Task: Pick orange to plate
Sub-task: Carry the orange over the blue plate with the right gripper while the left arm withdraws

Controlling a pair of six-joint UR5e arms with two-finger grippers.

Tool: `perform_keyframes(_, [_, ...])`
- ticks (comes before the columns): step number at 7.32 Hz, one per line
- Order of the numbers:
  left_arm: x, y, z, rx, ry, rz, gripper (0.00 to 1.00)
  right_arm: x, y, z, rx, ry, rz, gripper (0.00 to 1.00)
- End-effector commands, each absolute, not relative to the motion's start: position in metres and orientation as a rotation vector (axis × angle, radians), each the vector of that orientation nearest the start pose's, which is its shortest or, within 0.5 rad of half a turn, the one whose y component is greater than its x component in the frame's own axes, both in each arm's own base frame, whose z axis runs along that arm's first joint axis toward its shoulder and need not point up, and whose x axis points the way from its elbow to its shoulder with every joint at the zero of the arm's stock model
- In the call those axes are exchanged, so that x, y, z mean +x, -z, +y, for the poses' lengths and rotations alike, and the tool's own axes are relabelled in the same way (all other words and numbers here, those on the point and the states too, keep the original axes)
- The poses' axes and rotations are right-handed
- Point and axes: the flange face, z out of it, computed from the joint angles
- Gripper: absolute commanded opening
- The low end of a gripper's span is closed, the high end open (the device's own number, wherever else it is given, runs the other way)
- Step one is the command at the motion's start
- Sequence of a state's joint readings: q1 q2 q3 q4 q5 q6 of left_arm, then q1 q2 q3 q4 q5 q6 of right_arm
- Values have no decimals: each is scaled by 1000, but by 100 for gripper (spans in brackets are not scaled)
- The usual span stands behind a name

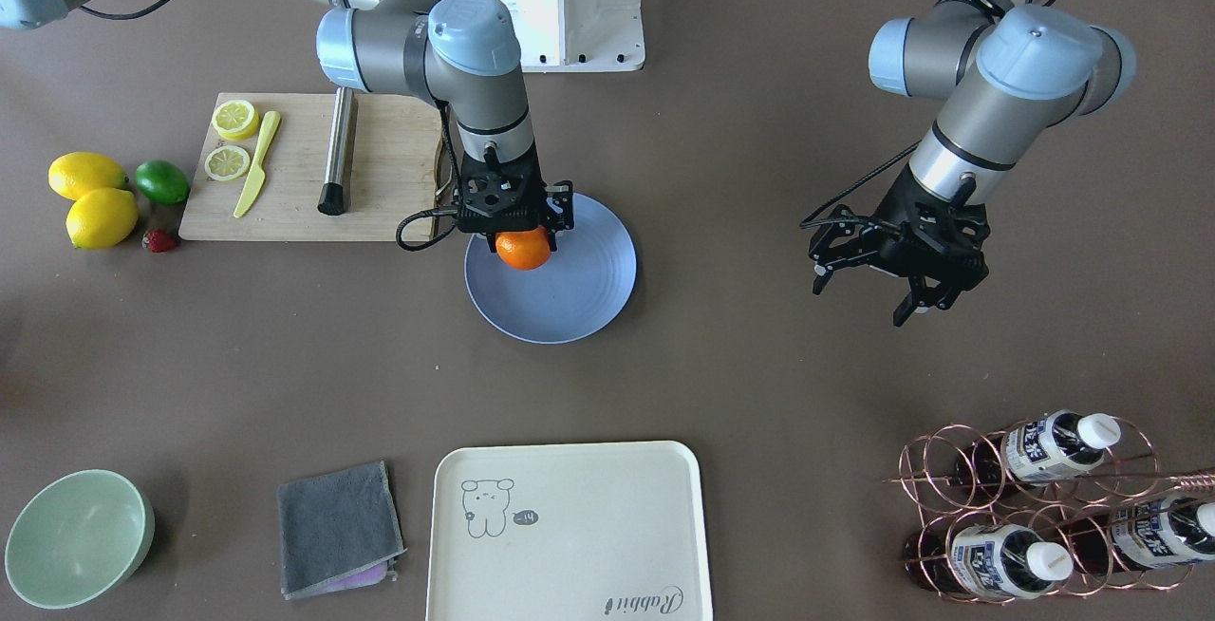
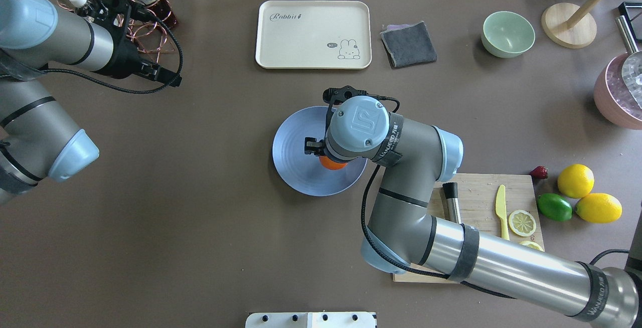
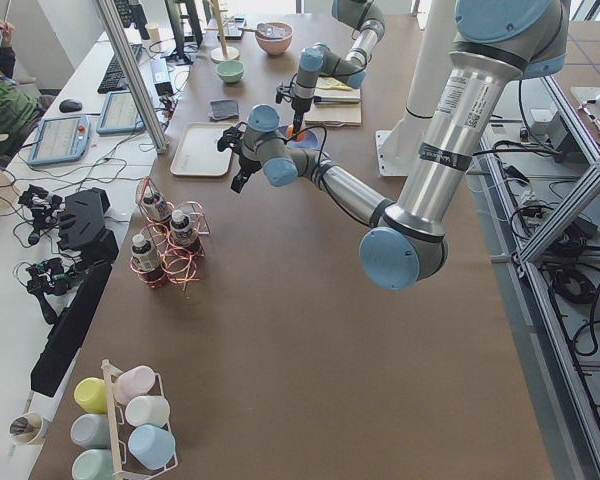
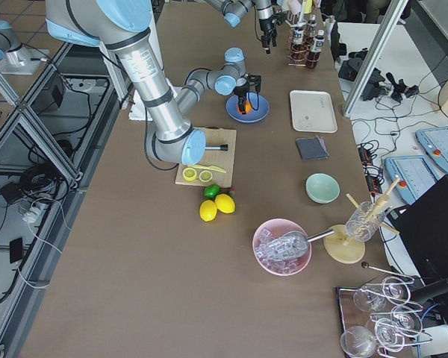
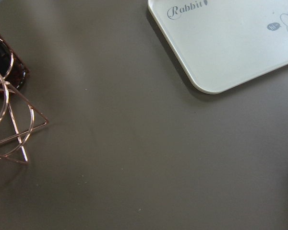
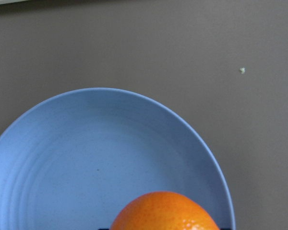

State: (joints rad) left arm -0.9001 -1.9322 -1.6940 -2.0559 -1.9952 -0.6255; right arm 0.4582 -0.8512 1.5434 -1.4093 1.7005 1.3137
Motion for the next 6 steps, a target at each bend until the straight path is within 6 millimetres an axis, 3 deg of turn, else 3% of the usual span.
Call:
perform_keyframes(1, [311, -354, -550, 525, -241, 878, 98, -621, -214, -434, 189, -132, -818, 0])
perform_keyframes(3, [300, -363, -553, 519, -223, 867, 98, -627, -216, -435, 190, -127, -811, 0])
perform_keyframes(4, [298, -370, -551, 510, -222, 861, 98, -629, -219, -434, 189, -126, -805, 99])
perform_keyframes(6, [297, -370, -551, 509, -222, 863, 98, -625, -182, -442, 201, -179, -843, 100])
